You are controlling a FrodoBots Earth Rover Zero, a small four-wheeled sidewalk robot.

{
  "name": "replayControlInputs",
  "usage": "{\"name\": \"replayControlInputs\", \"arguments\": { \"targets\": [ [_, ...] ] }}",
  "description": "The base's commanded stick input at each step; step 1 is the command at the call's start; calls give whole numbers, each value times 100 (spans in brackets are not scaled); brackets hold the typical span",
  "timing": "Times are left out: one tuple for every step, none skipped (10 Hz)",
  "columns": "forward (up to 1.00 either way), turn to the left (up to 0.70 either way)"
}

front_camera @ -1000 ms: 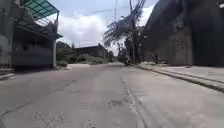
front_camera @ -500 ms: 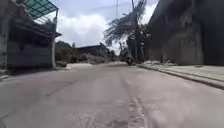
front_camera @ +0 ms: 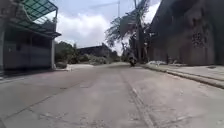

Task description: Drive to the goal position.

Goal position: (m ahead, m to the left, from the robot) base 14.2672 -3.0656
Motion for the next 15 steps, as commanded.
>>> {"name": "replayControlInputs", "arguments": {
  "targets": [
    [100, -5],
    [100, -5],
    [100, -5],
    [100, -5],
    [100, -5],
    [100, -5],
    [100, -5],
    [100, -5],
    [100, -5],
    [100, -5],
    [100, -5],
    [100, -5],
    [100, -5],
    [100, -5],
    [100, -11]
  ]
}}
